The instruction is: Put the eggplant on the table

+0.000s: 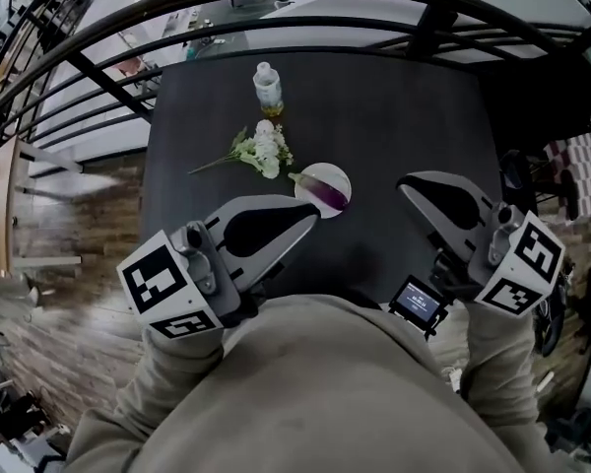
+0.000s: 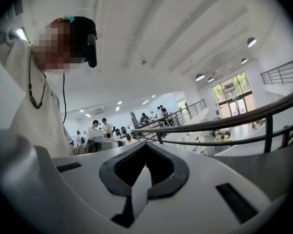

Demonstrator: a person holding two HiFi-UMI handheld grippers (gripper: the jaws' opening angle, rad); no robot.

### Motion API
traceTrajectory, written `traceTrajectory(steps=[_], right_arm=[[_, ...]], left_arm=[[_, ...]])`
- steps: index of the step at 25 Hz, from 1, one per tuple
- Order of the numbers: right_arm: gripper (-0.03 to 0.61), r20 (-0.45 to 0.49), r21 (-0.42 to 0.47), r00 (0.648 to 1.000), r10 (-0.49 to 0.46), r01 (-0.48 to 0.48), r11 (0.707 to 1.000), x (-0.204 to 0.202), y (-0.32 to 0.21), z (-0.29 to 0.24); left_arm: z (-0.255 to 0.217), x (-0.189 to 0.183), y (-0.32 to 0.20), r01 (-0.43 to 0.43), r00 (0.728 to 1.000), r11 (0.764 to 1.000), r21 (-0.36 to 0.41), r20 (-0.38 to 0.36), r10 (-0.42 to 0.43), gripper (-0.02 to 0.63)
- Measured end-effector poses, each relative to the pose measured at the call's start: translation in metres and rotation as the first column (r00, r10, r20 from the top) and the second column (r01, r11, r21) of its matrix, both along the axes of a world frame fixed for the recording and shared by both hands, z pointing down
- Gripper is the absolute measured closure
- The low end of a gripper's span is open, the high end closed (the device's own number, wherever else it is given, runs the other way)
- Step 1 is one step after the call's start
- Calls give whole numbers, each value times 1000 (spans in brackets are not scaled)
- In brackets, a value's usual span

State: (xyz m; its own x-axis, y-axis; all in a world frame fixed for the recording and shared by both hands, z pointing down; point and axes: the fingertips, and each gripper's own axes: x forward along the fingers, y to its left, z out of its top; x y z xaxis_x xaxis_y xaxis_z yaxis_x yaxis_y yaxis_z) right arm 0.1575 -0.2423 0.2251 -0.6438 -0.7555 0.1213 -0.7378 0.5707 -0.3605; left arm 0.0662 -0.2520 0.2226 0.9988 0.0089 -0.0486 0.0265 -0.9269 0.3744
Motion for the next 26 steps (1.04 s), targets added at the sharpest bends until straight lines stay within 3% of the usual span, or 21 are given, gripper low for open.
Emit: traceTrajectory(steps=[10, 26], right_arm=[[565, -45, 51, 989, 143, -140, 989, 16, 33, -21], [565, -27, 52, 992, 124, -123, 991, 9, 29, -26]], left_arm=[[-25, 30, 16, -109, 993, 993, 42, -39, 110, 609], [-24, 27, 23, -109, 993, 994, 24, -36, 110, 609]])
